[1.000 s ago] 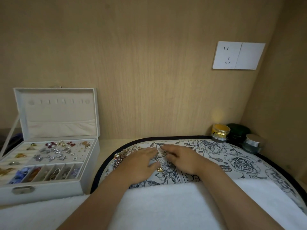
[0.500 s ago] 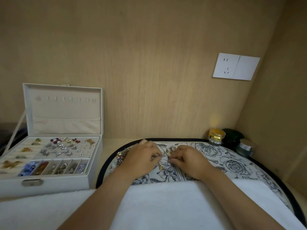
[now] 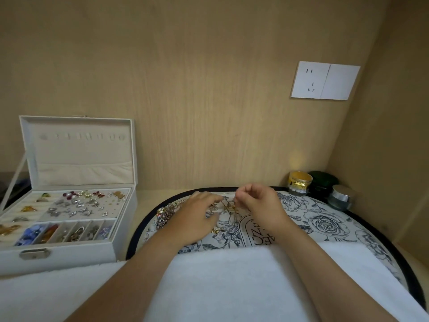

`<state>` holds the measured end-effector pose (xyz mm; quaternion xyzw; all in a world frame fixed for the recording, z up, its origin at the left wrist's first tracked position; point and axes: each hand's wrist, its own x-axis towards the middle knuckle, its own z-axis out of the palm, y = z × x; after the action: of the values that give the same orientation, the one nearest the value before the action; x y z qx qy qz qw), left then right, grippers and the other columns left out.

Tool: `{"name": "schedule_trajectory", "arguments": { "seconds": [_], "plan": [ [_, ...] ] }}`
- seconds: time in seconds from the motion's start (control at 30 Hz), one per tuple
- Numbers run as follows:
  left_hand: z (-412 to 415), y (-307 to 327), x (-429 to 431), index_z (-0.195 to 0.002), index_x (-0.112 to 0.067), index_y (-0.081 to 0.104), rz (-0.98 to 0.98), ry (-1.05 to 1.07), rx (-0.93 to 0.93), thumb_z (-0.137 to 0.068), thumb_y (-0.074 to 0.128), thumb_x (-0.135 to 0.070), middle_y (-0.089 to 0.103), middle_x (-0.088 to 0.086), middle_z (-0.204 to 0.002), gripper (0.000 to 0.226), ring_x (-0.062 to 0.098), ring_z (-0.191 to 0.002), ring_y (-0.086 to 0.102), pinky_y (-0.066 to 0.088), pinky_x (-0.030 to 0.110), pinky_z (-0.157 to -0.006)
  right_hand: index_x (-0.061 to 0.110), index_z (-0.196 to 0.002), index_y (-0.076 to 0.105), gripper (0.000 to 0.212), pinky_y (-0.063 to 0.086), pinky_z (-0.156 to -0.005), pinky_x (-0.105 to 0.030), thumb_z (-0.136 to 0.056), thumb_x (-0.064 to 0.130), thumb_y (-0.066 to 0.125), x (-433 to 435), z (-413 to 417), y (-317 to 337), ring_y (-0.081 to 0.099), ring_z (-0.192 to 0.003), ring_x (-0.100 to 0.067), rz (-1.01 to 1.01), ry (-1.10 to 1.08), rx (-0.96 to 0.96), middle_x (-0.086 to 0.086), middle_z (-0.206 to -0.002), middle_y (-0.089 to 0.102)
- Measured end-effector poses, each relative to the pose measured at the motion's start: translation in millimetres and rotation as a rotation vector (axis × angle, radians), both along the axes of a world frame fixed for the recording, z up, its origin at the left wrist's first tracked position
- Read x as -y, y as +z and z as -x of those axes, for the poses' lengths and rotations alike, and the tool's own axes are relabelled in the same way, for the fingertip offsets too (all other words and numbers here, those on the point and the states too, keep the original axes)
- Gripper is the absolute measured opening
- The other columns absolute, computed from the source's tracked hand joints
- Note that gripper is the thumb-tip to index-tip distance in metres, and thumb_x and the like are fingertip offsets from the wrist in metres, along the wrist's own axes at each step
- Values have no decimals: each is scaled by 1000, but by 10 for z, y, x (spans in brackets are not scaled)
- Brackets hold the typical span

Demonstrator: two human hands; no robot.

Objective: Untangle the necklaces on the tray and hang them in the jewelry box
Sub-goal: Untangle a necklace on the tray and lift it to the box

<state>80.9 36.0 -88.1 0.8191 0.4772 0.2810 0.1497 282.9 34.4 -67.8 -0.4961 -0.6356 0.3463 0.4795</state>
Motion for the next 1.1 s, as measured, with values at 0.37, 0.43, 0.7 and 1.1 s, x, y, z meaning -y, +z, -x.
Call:
{"name": "schedule_trajectory", "arguments": {
  "seconds": [0.37, 0.43, 0.7, 1.1],
  "plan": [
    [-84, 269, -16, -77, -22, 70, 325, 27, 481, -92, 63, -28, 65, -2, -68, 18, 11, -62, 58, 49, 25, -64, 12, -99, 65, 14, 38, -43, -23, -99, 2, 55, 12, 63, 157, 45, -46, -10, 48, 20, -337, 0, -77, 64],
    [-25, 309, -52, -67, -18, 64, 367, 21, 551, -89, 56, -25, 62, -4, -60, 25, 17, -67, 58, 49, 38, -81, 12, -100, 66, 16, 33, -41, -19, -100, 2, 54, 8, 37, 150, 41, -43, -5, 42, -2, -299, -1, -76, 60],
    [55, 422, -38, -74, -11, 45, 598, -189, 1001, -101, 36, -13, 45, 1, -58, 28, 20, -57, 51, 51, 43, -79, 18, -95, 69, 27, 29, -41, -19, -103, 8, 44, -4, -39, 72, 31, -43, -7, 16, -56, -26, 13, -51, 43],
    [66, 538, 31, -82, -6, 54, 767, -300, 760, -101, 47, -13, 56, 7, -70, 21, 21, -68, 63, 60, 40, -77, 24, -87, 74, 24, 47, -68, -20, -100, 18, 54, 31, -207, 85, 62, -67, -8, 118, -44, 265, 7, -76, 69]
  ]
}}
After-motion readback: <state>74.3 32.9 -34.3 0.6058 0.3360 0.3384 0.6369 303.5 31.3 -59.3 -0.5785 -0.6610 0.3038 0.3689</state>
